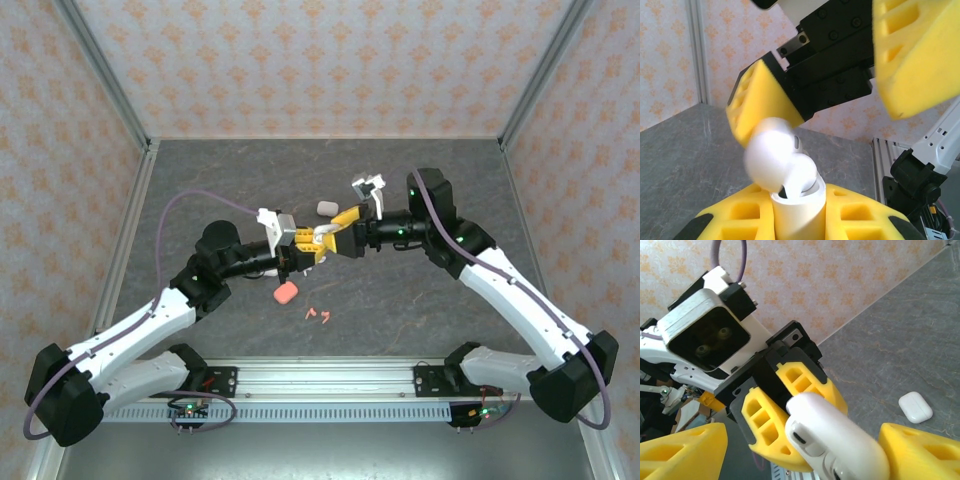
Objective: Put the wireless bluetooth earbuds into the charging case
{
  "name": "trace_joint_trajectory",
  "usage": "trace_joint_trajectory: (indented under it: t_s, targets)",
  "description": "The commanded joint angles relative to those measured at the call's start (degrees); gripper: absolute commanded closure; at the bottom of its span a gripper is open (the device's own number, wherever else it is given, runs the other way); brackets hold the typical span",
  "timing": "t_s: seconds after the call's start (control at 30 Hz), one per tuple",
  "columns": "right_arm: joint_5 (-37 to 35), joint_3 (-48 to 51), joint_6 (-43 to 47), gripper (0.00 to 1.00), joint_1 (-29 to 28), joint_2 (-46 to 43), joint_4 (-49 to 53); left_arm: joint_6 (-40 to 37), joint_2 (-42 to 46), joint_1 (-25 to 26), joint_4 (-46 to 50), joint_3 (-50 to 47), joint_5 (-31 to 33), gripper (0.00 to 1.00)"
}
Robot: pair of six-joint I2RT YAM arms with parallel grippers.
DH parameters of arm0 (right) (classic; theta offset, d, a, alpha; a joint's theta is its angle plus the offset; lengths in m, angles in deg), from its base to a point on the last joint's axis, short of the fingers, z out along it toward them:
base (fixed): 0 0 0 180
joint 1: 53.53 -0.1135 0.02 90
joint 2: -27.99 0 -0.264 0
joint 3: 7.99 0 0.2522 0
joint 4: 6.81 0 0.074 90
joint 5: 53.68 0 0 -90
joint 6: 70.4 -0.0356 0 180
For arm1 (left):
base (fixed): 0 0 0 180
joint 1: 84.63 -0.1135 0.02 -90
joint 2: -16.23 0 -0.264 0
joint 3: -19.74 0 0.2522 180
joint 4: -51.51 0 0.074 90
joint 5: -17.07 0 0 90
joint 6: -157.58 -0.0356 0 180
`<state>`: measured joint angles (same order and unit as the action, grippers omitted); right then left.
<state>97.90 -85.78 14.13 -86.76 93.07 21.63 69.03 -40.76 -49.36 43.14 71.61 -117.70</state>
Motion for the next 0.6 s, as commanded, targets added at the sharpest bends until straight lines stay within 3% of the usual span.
trace_joint_trajectory:
  t_s: [0.0, 0.23, 0.57]
  targets:
    - [2.8, -2.7, 5.1, 0.21, -0.4, -3.2, 2.7, -1.0, 0.5, 0.2, -0.4, -0.1, 0.3, 1.0]
    - [-5.5, -2.5, 7.6, 0.2, -0.4, -5.8, 9.3, -0.9, 0.0, 0.2, 0.0, 0.4, 1.1, 1.0]
    - [-41.7, 2.0, 1.7, 0.14, 3.5, -13.9, 10.9, -0.9, -6.9, 0.1, 9.6, 5.0, 10.7, 1.0]
